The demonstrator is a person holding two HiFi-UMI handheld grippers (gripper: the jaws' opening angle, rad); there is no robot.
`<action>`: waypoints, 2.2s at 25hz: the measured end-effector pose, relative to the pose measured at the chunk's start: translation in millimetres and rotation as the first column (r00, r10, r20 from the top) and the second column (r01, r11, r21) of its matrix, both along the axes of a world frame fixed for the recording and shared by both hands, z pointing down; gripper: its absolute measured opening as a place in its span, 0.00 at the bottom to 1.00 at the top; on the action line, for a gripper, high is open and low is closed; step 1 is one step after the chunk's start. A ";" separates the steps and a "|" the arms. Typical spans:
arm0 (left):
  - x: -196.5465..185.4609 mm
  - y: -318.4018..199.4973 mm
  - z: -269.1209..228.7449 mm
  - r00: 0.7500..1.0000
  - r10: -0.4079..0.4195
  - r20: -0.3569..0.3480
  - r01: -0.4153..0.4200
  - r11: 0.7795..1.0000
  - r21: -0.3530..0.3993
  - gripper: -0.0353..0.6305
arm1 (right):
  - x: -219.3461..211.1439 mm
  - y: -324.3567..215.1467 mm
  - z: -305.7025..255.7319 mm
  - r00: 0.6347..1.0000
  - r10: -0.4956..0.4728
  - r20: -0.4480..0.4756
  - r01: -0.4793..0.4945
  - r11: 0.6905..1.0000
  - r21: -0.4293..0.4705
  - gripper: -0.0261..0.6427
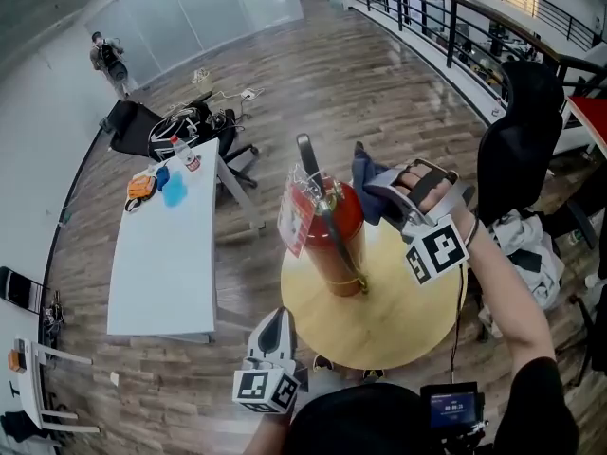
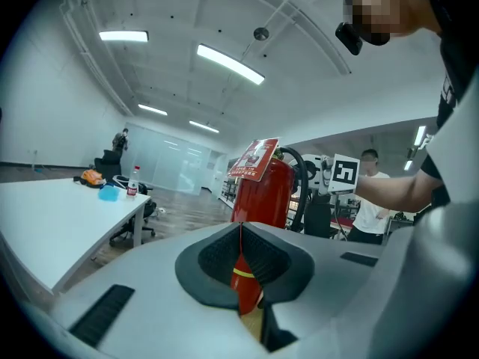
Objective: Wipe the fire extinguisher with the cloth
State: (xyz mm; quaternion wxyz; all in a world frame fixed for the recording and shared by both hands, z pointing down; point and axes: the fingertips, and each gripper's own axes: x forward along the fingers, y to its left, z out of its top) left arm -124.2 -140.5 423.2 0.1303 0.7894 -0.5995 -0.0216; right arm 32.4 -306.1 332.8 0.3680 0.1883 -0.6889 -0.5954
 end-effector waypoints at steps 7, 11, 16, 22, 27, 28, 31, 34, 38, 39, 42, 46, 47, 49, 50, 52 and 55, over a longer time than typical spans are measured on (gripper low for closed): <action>-3.5 -5.4 -8.7 1.000 0.004 0.022 -0.005 1.000 0.022 0.09 | -5.2 -10.5 -12.2 0.999 -0.019 0.031 0.019 1.000 0.001 0.18; -2.7 -5.1 -2.1 0.999 0.005 0.036 -0.004 1.000 -0.006 0.09 | -4.6 -27.7 16.5 0.997 0.004 0.080 0.006 0.993 -0.118 0.18; -9.3 3.0 6.3 0.998 0.001 0.059 0.001 0.999 -0.043 0.09 | -14.3 -34.2 98.5 0.999 0.013 0.036 -0.003 0.962 -0.273 0.18; -23.1 6.7 25.9 0.997 -0.031 0.076 0.039 0.993 -0.112 0.09 | -8.3 -33.4 237.7 0.996 0.071 -0.053 -0.087 0.864 -0.495 0.18; -31.2 10.2 35.0 0.995 -0.061 0.084 0.074 0.985 -0.156 0.09 | 0.4 -16.4 306.6 0.989 0.134 -0.071 -0.149 0.776 -0.613 0.18; -32.2 9.2 35.5 0.994 -0.060 0.087 0.073 0.985 -0.156 0.09 | 2.3 -12.7 313.5 0.987 0.148 -0.065 -0.156 0.762 -0.629 0.18; -31.5 5.6 37.3 0.995 -0.046 0.093 0.060 0.986 -0.153 0.09 | 7.0 5.2 338.3 0.984 0.152 -0.097 -0.177 0.701 -0.690 0.18; -27.1 5.1 38.4 0.995 -0.034 0.093 0.049 0.986 -0.159 0.09 | 7.9 30.2 375.3 0.980 0.141 -0.142 -0.199 0.623 -0.756 0.18; -24.0 4.4 36.7 0.996 -0.029 0.089 0.042 0.988 -0.150 0.09 | 11.7 31.7 379.2 0.982 0.145 -0.123 -0.187 0.615 -0.766 0.18; -24.8 4.5 36.1 0.996 -0.030 0.090 0.042 0.988 -0.145 0.09 | 12.6 28.7 373.4 0.984 0.128 -0.123 -0.177 0.626 -0.760 0.18; -29.1 7.1 33.3 0.995 -0.037 0.088 0.049 0.990 -0.133 0.09 | 10.4 14.2 339.8 0.990 0.101 -0.098 -0.141 0.673 -0.726 0.18; -32.2 9.2 27.6 0.996 -0.046 0.074 0.054 0.993 -0.109 0.09 | 3.4 -8.3 265.3 0.996 0.046 -0.073 -0.080 0.799 -0.596 0.18; -32.1 9.3 25.9 0.997 -0.047 0.068 0.054 0.993 -0.103 0.09 | 0.9 -12.9 241.6 0.998 0.031 -0.060 -0.060 0.830 -0.554 0.18; -29.7 9.5 22.6 0.998 -0.044 0.055 0.049 0.995 -0.089 0.09 | -4.1 -18.6 187.6 1.000 0.012 0.001 -0.010 0.877 -0.480 0.18; -27.8 9.2 20.6 0.998 -0.039 0.049 0.043 0.996 -0.079 0.09 | -6.0 -20.3 158.4 0.999 0.006 0.040 0.013 0.898 -0.440 0.18; -22.9 6.6 15.5 0.999 -0.026 0.039 0.028 0.998 -0.053 0.09 | -8.3 -23.4 101.2 0.996 -0.012 0.087 0.040 0.942 -0.333 0.18; -16.0 0.3 6.4 1.000 -0.011 0.024 0.011 1.000 -0.011 0.09 | -10.7 -28.8 29.6 0.995 -0.037 0.090 0.052 0.984 -0.172 0.18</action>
